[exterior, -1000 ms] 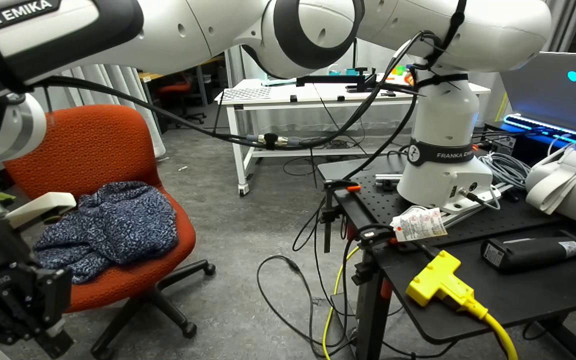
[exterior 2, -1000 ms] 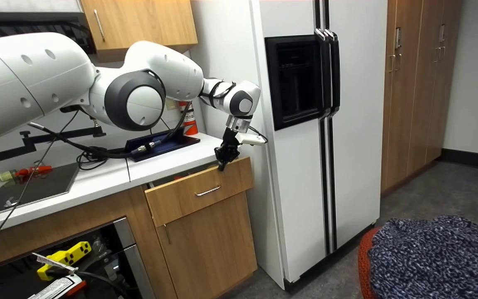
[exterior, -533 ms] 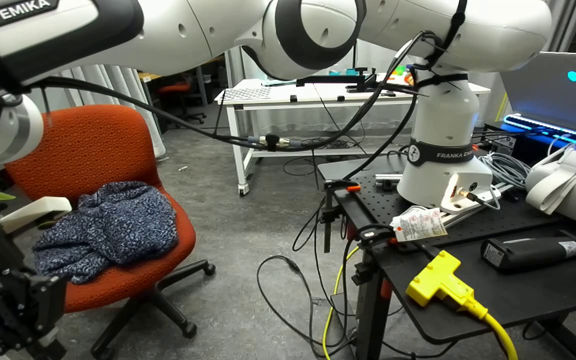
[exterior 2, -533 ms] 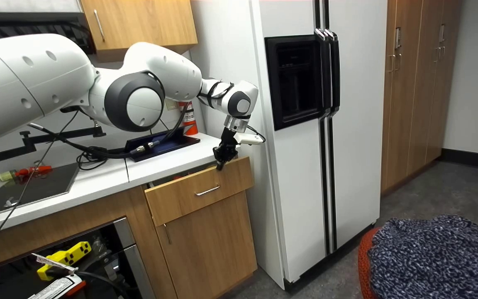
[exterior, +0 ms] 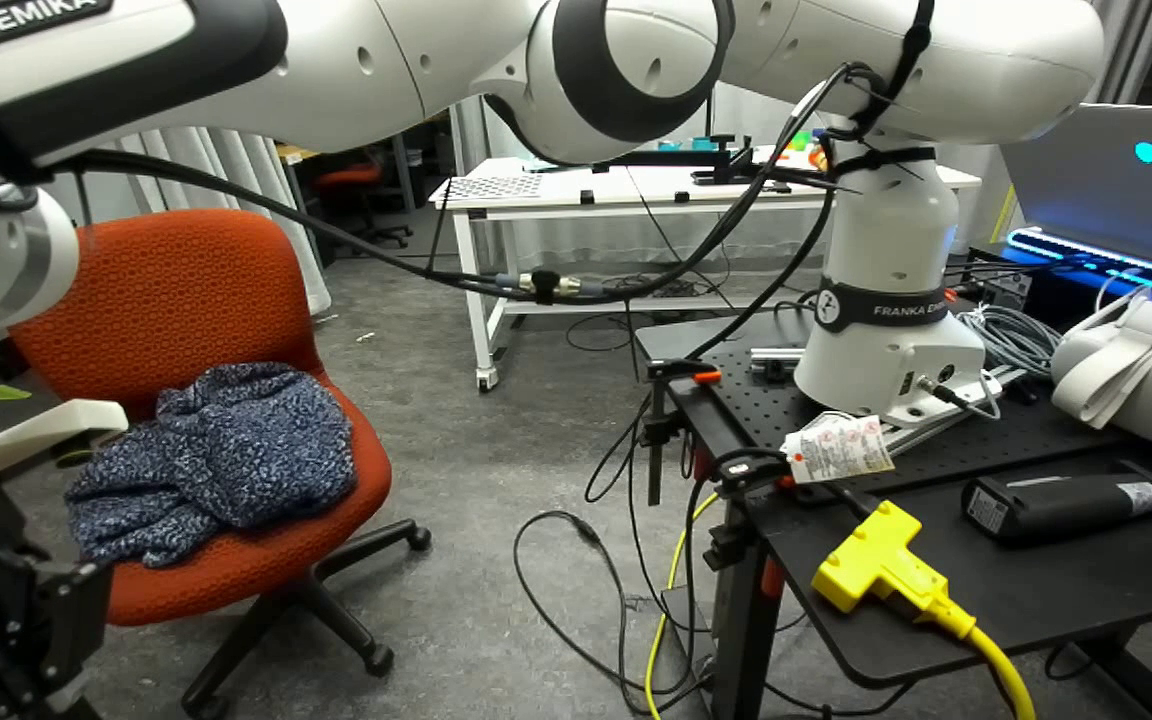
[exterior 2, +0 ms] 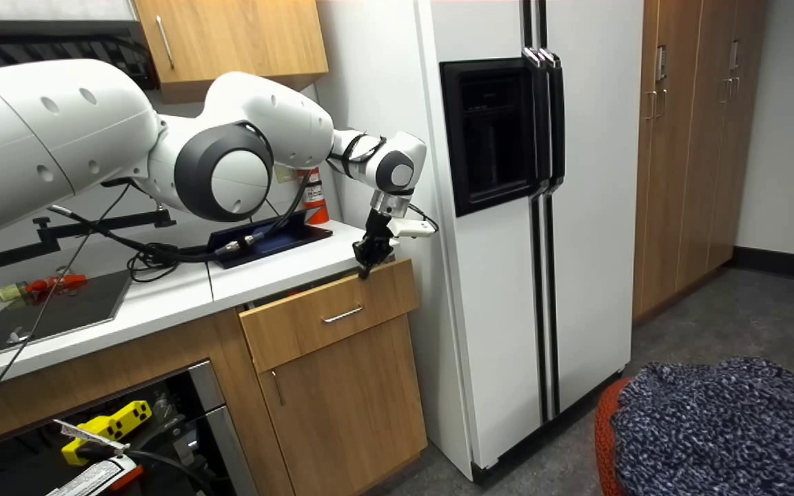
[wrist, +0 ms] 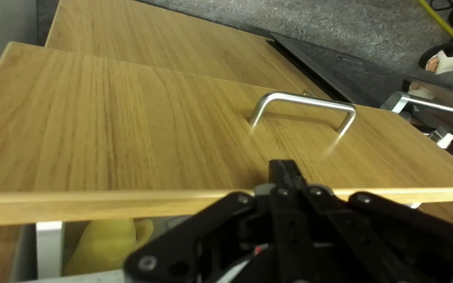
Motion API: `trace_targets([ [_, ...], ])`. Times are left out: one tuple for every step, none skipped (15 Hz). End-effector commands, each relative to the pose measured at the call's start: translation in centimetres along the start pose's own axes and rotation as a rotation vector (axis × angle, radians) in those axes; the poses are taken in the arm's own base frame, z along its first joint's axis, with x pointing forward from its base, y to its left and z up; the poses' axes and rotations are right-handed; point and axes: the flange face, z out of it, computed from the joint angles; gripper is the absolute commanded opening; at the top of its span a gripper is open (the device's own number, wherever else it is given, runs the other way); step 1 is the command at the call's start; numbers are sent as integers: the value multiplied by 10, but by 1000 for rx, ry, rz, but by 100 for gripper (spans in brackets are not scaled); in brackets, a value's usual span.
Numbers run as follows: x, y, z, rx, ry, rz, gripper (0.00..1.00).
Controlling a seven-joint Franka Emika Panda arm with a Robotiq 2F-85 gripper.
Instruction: Close the drawer
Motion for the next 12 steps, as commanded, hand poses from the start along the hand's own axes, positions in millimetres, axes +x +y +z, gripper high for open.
trace_targets([
  [24,5,-15,-77,45,-79,0],
  [32,4,-19,-91,49,-103,0],
  [40,3,-24,-102,55,-128,0],
  [47,1,-31,-114,59,-150,0],
  [54,-1,-36,-121,61,-169,0],
  [60,-3,-44,-131,60,-183,0],
  [65,-6,-50,-139,56,-192,0],
  [69,-8,-58,-147,50,-196,0],
  [73,-10,-65,-156,45,-200,0],
  [77,-13,-73,-165,41,-199,0],
  [81,-15,-80,-172,38,-201,0],
  [85,-18,-87,-178,35,-206,0],
])
